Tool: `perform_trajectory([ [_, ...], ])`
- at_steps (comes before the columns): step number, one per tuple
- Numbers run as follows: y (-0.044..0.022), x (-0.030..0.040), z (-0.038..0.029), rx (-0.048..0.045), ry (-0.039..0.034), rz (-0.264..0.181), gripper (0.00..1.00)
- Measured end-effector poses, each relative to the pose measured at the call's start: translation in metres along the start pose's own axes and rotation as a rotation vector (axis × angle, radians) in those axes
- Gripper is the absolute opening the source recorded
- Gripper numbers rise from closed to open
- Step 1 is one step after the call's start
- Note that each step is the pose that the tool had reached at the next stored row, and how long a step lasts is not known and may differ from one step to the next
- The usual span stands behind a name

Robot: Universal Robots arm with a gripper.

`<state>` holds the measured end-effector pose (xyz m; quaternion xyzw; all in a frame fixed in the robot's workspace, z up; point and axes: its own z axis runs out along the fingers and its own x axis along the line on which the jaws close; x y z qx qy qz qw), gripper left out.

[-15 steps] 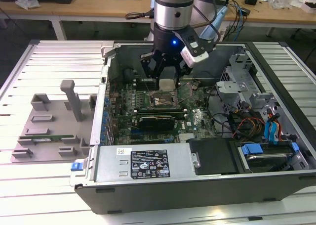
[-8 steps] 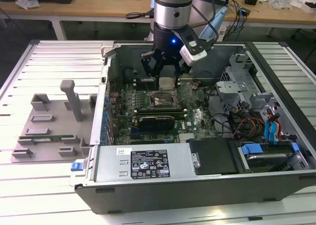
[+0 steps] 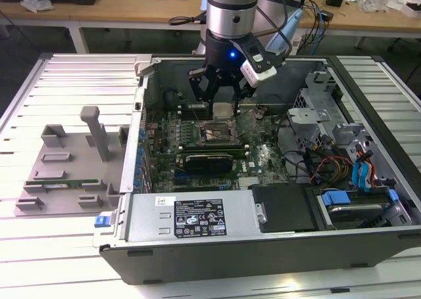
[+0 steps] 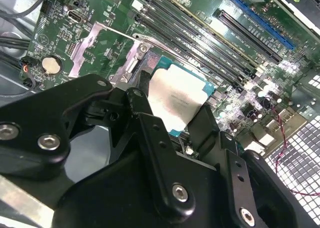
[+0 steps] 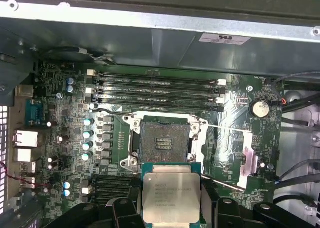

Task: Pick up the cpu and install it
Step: 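Pick up the cpu and move it towards the insertion slot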

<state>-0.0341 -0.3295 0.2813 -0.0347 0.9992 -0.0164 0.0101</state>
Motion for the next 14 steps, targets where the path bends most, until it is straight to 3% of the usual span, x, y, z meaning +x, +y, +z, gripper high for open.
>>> perform_trajectory([
  [11, 0.0, -0.0002, 0.0, 0.0, 0.0, 0.001, 0.55],
  [14, 0.0, -0.0002, 0.0, 0.0009, 0.0009, 0.027, 0.55],
])
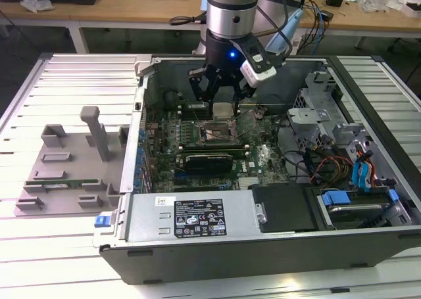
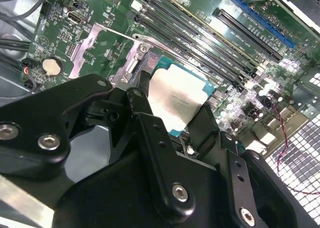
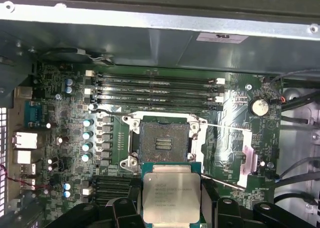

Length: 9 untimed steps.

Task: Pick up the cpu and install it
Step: 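Pick up the cpu and move it towards the insertion slot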

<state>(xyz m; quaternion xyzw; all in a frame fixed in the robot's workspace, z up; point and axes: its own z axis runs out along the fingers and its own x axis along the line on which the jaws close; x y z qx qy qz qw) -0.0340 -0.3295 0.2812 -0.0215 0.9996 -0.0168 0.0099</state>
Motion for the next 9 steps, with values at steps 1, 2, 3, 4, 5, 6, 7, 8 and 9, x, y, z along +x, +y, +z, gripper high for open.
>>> perform_trajectory([
  [1, 0.0, 0.0, 0.0, 0.0002, 0.0002, 0.007, 0.55],
  [2, 0.0, 0.0, 0.0, 0.0003, 0.0004, 0.011, 0.55],
  [3, 0.0, 0.0, 0.0, 0.0003, 0.0004, 0.011, 0.55],
  [4, 0.0, 0.0, 0.0, 0.0003, 0.0004, 0.011, 0.55],
  [5, 0.0, 0.0, 0.0, 0.0003, 0.0004, 0.012, 0.55],
  [6, 0.0, 0.0, 0.0, 0.0004, 0.0004, 0.012, 0.55],
  [7, 0.0, 0.0, 0.0, 0.0003, 0.0004, 0.012, 0.55],
  [8, 0.0, 0.0, 0.0, 0.0003, 0.0004, 0.012, 0.55],
  [9, 0.0, 0.0, 0.0, 0.0003, 0.0004, 0.012, 0.55],
])
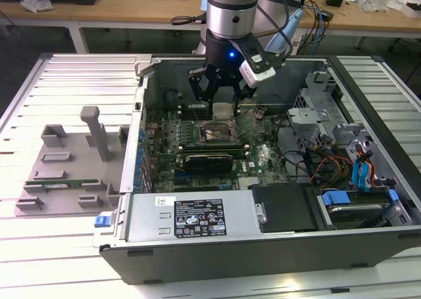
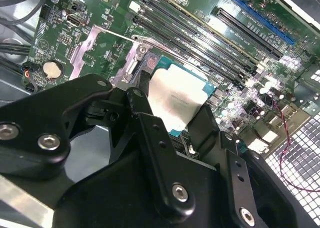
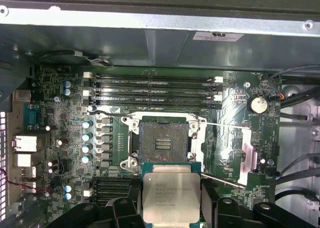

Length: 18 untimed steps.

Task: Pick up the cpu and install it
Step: 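Pick up the cpu and move it towards the insertion slot, then place the cpu into insertion slot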

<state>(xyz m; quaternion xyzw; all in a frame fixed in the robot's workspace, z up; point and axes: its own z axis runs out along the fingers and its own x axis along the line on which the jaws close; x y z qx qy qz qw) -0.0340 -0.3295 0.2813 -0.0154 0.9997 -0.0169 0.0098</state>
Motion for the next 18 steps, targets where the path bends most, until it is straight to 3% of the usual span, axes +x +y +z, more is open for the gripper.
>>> perform_trajectory([
  [7, 0.0, 0.0, 0.0001, 0.0012, 0.0012, 0.033, 0.55],
  [11, 0.0, 0.0, 0.0001, 0.0024, 0.0031, 0.092, 0.55],
  [15, 0.0, 0.0, 0.0006, 0.0044, 0.0067, 0.194, 0.55],
  [18, 0.0, 0.0, 0.0008, 0.0053, 0.0082, 0.238, 0.55],
])
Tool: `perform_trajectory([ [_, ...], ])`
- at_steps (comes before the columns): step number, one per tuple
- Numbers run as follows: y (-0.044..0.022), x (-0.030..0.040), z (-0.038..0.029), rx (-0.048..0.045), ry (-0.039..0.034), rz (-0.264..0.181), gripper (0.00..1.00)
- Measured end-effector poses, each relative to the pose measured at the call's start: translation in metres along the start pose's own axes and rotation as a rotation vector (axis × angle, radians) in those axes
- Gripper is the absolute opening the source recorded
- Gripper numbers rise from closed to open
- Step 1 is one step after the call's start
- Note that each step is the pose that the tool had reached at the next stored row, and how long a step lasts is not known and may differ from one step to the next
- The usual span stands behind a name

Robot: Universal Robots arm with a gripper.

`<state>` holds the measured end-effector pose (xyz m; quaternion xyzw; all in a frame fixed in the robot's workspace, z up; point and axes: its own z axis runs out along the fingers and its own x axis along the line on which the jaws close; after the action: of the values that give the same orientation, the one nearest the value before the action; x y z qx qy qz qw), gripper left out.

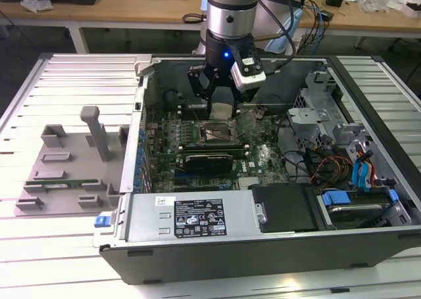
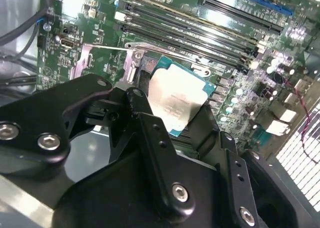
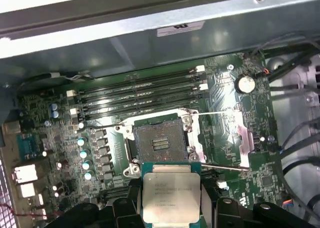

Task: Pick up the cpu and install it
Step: 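Place the cpu into insertion slot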

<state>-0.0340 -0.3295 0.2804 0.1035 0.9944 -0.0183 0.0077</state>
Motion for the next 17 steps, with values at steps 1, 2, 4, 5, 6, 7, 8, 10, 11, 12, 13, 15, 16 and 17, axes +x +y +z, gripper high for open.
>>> perform_trajectory([
  [1, 0.0, 0.0, 0.0001, 0.0002, 0.0004, 0.013, 0.55],
  [2, 0.0, 0.0, 0.0002, 0.0004, 0.0008, 0.024, 0.55],
  [4, 0.0, 0.0, 0.0006, 0.0012, 0.0023, 0.068, 0.55],
  [5, 0.0, 0.0, 0.0007, 0.0016, 0.0029, 0.082, 0.55],
  [6, 0.0, 0.0, 0.0008, 0.0019, 0.0035, 0.103, 0.55],
  [7, 0.0, 0.0, 0.0009, 0.0022, 0.0041, 0.12, 0.55],
  [8, 0.0, 0.0, 0.0009, 0.0025, 0.0047, 0.136, 0.55],
  [10, 0.0, 0.0, 0.001, 0.003, 0.0055, 0.157, 0.55],
  [11, 0.0001, 0.0, 0.0013, 0.0033, 0.0063, 0.183, 0.55],
  [12, 0.0001, 0.0, 0.0015, 0.0038, 0.007, 0.203, 0.55],
  [13, 0.0, 0.0, 0.0016, 0.0042, 0.0076, 0.22, 0.55],
  [15, 0.0001, 0.0, 0.0019, 0.0046, 0.0085, 0.244, 0.55],
  [16, 0.0001, 0.0001, 0.0022, 0.0051, 0.0094, 0.272, 0.55],
  [17, 0.0001, 0.0, 0.0022, 0.0055, 0.01, 0.289, 0.55],
])
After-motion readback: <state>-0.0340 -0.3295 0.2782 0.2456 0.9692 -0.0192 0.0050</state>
